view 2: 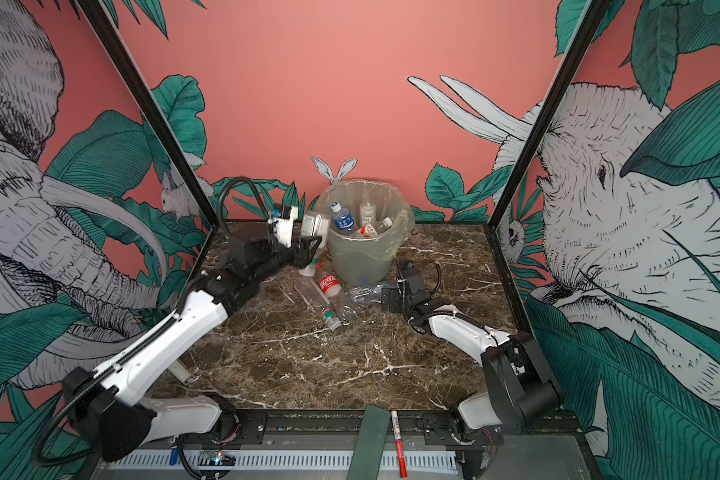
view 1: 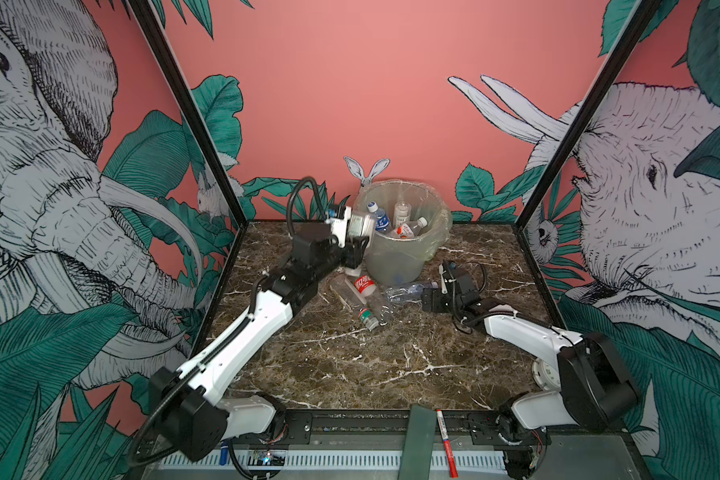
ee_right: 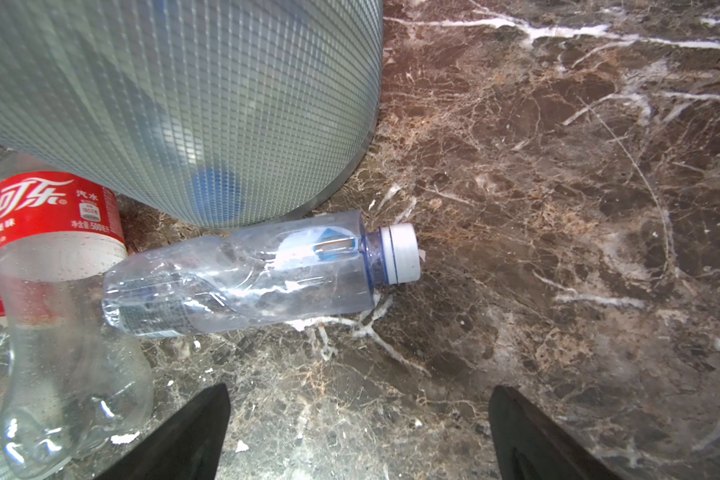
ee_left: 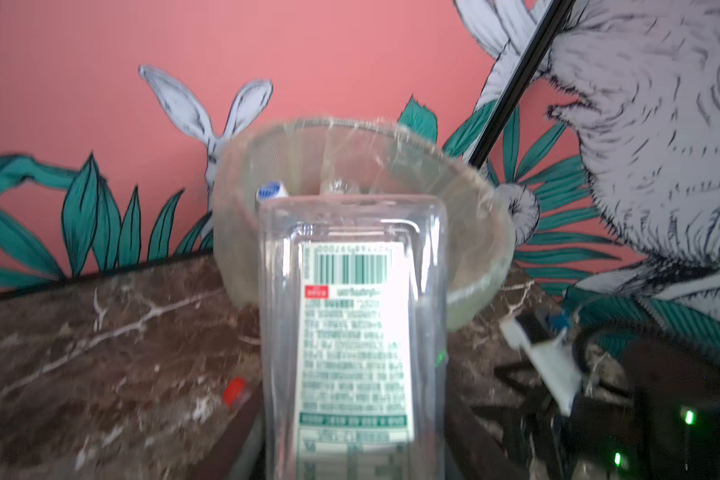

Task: Throw the plastic bottles in the bin
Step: 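Carry the green-text bottle over the bin and open the left gripper, then lower the left gripper to the pile while the right gripper reaches for the sunflower bottle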

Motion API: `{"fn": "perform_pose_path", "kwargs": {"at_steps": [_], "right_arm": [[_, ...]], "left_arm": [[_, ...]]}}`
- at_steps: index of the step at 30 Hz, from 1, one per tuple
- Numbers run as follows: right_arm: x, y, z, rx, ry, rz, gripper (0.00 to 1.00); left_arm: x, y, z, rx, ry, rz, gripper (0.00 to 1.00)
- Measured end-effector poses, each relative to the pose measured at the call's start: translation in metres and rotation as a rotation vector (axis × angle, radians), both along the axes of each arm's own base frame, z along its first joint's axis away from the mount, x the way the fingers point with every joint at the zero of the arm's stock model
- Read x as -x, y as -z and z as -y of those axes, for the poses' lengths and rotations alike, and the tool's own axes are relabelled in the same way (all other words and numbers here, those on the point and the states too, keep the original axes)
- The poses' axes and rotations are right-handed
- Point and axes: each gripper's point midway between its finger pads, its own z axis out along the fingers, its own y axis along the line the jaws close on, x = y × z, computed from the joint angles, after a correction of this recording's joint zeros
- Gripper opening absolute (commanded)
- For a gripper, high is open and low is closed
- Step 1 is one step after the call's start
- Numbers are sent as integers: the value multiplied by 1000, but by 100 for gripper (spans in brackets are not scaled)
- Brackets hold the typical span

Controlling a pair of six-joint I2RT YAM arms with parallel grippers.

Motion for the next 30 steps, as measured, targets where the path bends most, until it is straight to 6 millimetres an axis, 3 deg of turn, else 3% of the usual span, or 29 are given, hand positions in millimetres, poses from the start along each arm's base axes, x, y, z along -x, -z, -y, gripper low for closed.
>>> {"fn": "perform_pose_path", "kwargs": {"at_steps": [2, 4, 6, 9, 14, 16, 21, 24, 27, 30], "right_arm": [[-2, -3, -1, -5, -1, 6, 99], [-3, -4, -2, -7, -3, 7, 99], [-3, -4, -3, -8, -4, 5, 99], [-2, -3, -3, -9, -7, 0, 99], [-2, -3, -3, -10, -8, -1, 99], [-2, -3, -4, -14, -12, -2, 99], [-1, -3, -5, -17, -16, -3, 99], [-2, -4, -6, -19, -17, -2, 99], [-3, -5, -6, -24, -18, 8, 99], [-5, -7, -8, -31, -24, 26, 99]], "left_arm": [[-32, -47, 21, 29, 13, 65, 99], [-64, -83, 39, 55, 11, 124, 100], [-85, -95, 46, 61, 2, 146, 100], [-98, -71, 42, 30, -15, 95, 100], [-74, -8, 15, -34, -58, -19, 100], [-59, 0, 5, -39, -65, -28, 100], [-25, -5, -20, -16, -93, 15, 100], [-10, 6, -34, -13, -126, 20, 100], [-1, 37, -45, -28, -158, -17, 100], [4, 82, -51, -52, -178, -91, 100]]}}
